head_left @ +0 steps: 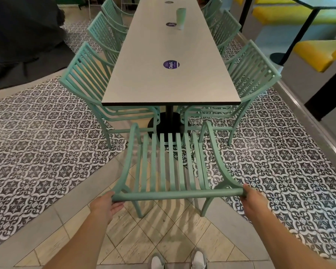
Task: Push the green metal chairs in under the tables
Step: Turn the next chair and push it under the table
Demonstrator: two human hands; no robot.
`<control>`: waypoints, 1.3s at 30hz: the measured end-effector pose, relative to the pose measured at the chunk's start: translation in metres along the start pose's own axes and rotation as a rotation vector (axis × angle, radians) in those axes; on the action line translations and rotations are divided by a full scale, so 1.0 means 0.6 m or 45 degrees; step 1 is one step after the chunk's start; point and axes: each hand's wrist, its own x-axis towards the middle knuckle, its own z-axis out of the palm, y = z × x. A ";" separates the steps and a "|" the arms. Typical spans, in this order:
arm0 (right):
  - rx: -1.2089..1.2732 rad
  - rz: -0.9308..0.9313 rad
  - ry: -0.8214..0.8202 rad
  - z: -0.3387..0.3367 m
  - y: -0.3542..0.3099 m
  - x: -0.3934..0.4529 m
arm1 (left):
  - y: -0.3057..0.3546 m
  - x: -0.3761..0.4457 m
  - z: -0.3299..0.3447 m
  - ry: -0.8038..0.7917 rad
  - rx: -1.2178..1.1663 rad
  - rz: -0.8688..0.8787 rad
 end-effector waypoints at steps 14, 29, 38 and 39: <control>0.050 -0.003 0.082 -0.007 0.031 0.010 | 0.009 -0.011 -0.012 0.030 0.082 0.002; -0.091 -0.035 0.183 -0.021 0.017 0.017 | -0.008 -0.019 -0.004 0.027 0.064 0.018; -0.079 -0.057 0.182 -0.023 0.017 0.017 | -0.012 -0.007 -0.007 0.000 0.075 0.017; -0.074 -0.059 0.177 -0.024 0.017 0.014 | -0.013 -0.007 -0.008 0.003 0.080 0.016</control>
